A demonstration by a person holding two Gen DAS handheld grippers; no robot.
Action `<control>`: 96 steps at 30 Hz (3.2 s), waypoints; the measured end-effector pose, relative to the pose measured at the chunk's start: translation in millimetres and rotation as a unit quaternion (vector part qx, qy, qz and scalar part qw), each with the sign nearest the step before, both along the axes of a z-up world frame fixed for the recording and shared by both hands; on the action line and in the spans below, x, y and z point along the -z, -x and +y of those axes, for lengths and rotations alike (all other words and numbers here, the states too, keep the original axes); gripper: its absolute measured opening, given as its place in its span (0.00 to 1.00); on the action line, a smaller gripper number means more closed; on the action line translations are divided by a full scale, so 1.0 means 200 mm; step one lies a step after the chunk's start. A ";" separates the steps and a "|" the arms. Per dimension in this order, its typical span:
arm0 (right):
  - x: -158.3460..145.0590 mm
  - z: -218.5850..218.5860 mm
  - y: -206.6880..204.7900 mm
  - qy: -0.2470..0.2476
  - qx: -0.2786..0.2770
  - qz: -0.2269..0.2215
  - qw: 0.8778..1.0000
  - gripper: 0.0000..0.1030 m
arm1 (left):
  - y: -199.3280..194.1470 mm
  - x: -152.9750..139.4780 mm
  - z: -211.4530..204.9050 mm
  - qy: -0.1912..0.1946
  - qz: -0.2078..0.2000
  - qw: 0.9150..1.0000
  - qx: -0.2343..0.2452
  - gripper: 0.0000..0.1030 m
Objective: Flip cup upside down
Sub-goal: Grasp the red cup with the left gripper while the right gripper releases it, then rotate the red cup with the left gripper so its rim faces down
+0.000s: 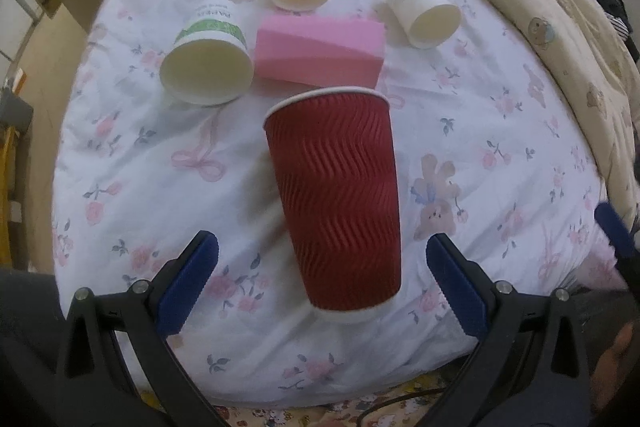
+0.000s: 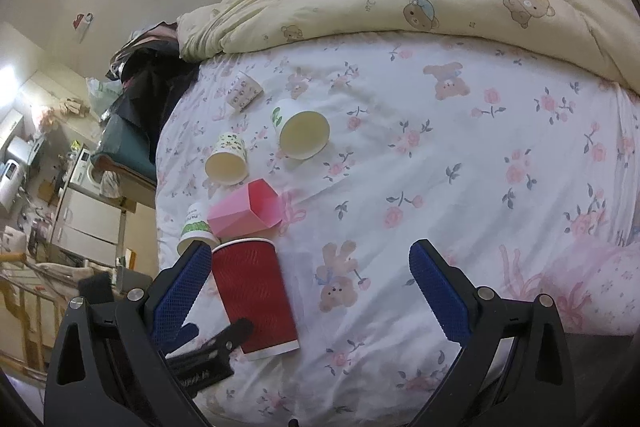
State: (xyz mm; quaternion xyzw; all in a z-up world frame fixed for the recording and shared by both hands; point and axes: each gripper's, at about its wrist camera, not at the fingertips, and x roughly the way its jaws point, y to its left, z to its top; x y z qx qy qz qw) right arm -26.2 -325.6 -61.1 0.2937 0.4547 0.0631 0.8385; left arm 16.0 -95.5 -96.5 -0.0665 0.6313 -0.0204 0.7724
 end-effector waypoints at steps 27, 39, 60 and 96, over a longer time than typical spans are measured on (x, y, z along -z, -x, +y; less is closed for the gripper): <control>0.04 0.00 -0.03 -0.013 -0.001 0.021 1.000 0.98 | 0.09 0.20 -0.03 0.033 0.070 0.997 -0.018 0.82; 0.05 0.01 -0.03 -0.004 -0.006 0.022 1.000 0.98 | 0.14 0.12 -0.05 0.038 0.041 0.998 0.012 0.57; -0.06 0.17 -0.04 0.029 -0.054 -0.038 0.997 0.98 | 0.17 -0.22 0.29 0.059 -0.043 0.995 0.070 0.57; 0.07 0.52 -0.29 0.023 -0.189 0.009 0.982 0.98 | 0.30 -0.24 0.15 0.018 -0.086 0.984 0.157 0.57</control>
